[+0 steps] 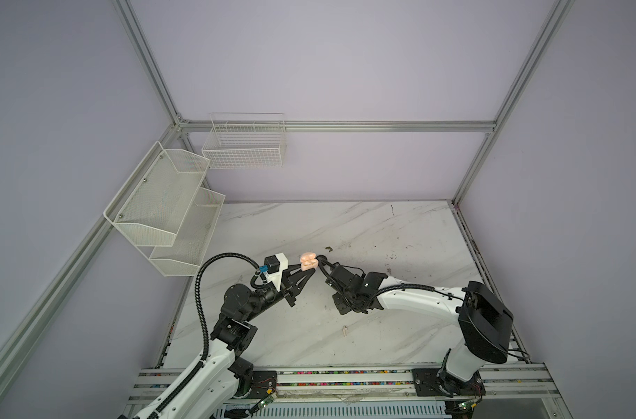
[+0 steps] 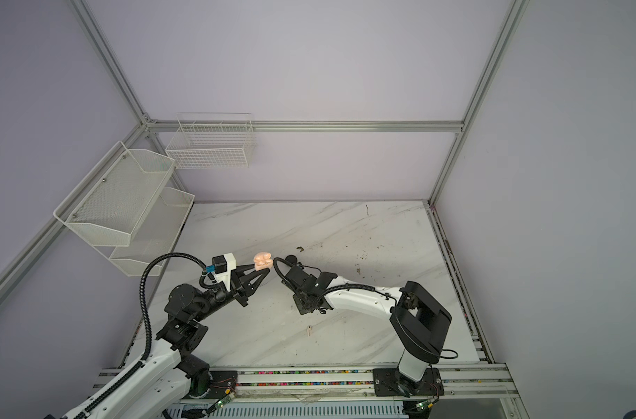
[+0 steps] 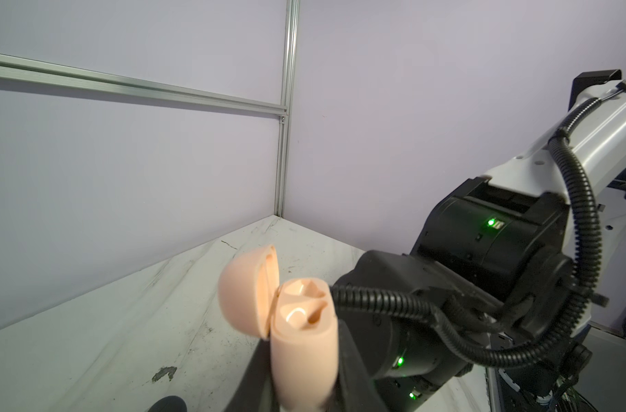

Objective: Insert wireless bluetooth earbuds into charging case
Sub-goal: Pick up the wireless bluetooth earbud from the bottom-center of the table, then insert the wireless bluetooth earbud into the charging case.

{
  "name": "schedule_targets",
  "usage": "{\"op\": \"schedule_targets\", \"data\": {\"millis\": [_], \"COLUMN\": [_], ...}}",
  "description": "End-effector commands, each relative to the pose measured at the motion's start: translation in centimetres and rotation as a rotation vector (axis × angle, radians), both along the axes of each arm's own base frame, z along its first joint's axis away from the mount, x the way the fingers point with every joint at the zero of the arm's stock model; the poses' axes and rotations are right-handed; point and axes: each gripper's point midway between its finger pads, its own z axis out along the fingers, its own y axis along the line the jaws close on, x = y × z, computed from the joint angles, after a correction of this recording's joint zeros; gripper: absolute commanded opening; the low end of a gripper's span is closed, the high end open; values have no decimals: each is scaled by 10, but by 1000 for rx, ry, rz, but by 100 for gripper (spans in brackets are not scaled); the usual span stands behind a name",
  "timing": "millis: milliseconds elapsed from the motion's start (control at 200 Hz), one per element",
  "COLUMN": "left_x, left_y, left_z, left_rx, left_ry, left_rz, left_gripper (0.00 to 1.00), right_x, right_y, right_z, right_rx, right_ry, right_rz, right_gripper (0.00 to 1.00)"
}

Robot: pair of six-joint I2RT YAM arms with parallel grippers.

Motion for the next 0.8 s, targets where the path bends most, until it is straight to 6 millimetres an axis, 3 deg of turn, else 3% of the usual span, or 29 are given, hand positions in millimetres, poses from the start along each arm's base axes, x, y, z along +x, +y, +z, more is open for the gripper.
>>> {"op": "schedule_targets", "data": {"millis": [0,160,435,655,795], "left_x": [0,13,17,22,21], "left_y": [-2,-8,-26,-42,-46], "left_z": [9,20,25,23,24], "left_rx": [-57,-112,-108,-62,-64], "left_ry": [-86,-166,-287,-349,-392], "left_rz": [-2,-3,-79,-139,-171], "left_gripper": [0,0,0,0,0], "right_x": [21,44,56,60,47], "right_y": [-5,-14,-18,-10,0], "right_z": [47,110,225,264,276], "right_rx": [58,107,184,190,239], "right_ry": [-111,-224,-416,-479,-485], "right_rz": [-32,-55,-15,57,112], "right_gripper": [20,19,18,18,17]}}
